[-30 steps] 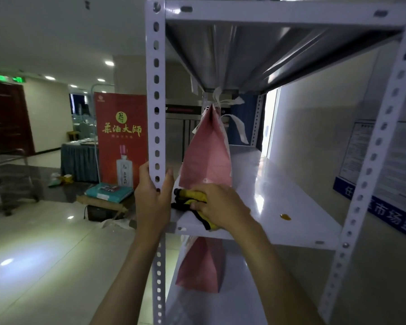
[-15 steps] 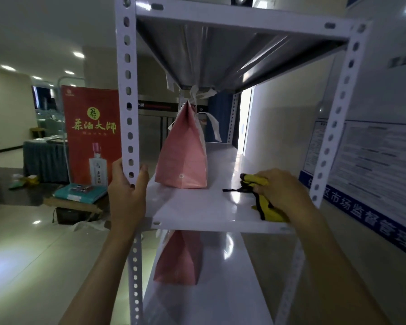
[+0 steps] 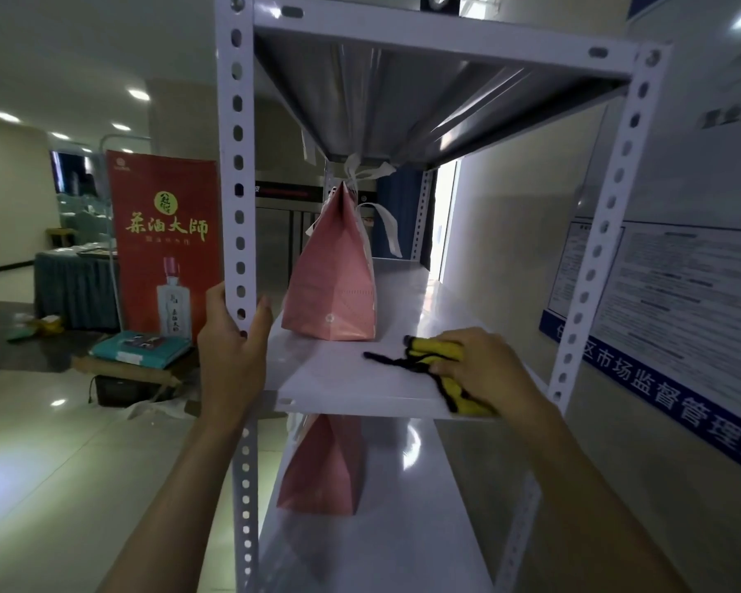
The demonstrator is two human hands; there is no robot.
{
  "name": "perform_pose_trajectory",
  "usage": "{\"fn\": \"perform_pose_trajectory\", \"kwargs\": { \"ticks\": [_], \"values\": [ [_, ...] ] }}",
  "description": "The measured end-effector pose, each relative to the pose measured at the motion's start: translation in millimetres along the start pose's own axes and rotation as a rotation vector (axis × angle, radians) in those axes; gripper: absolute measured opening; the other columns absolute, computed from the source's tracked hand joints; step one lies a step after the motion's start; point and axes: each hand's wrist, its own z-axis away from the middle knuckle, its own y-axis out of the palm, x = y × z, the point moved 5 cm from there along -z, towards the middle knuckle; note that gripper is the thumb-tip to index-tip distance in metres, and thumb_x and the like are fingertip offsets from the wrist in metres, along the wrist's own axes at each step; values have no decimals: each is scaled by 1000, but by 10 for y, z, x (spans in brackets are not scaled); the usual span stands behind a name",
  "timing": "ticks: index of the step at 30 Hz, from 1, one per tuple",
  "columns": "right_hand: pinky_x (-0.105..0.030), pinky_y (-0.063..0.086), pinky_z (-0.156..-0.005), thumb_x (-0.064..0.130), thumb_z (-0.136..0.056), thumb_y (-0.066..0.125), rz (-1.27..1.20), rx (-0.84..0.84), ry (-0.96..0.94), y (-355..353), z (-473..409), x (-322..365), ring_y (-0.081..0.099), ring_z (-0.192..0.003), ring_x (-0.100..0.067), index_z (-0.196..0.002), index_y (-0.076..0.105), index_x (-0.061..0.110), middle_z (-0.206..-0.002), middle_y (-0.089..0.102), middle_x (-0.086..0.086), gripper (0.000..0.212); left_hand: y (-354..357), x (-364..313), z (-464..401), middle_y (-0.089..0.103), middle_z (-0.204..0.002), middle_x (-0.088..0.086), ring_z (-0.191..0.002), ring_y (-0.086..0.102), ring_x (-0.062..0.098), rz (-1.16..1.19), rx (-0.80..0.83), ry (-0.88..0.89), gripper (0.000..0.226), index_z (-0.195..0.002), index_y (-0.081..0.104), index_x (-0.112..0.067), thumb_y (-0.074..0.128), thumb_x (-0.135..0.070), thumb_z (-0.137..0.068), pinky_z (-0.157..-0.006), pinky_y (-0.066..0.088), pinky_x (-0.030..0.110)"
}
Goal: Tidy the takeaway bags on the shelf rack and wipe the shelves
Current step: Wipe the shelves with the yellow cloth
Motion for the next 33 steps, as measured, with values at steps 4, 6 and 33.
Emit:
{"fn": "perform_pose_trajectory", "kwargs": {
  "ticks": [4, 6, 33],
  "values": [
    [-29, 42, -58, 26, -96, 60, 217, -132, 140, 1, -71, -234, 62, -73, -20, -97, 66, 22, -83, 66, 0, 7, 17, 5, 8, 59, -88, -23, -77, 59, -12, 5, -2, -20, 23, -122, 46, -14, 57, -23, -103, -63, 49, 8],
    [-31, 43, -63, 29, -95, 58, 267, -161, 109, 124, -60, -83, 62, -77, -23, -101, 64, 24, -87, 68, -2, 10, 27, 3, 6, 56, -90, -21, -77, 59, -13, -4, -8, -24, 25, -124, 46, -11, 56, -22, -104, -64, 49, 7],
    [-31, 43, -68, 20, -93, 57, 309, -133, 30, 441, 44, 572, 64, -88, -29, -103, 65, 18, -96, 67, -8, 13, -43, -117, 18, 56, -98, -22, -87, 56, -20, 43, 35, -54, 48, -131, 49, -5, 54, -41, -100, -72, 41, -1]
  ]
}}
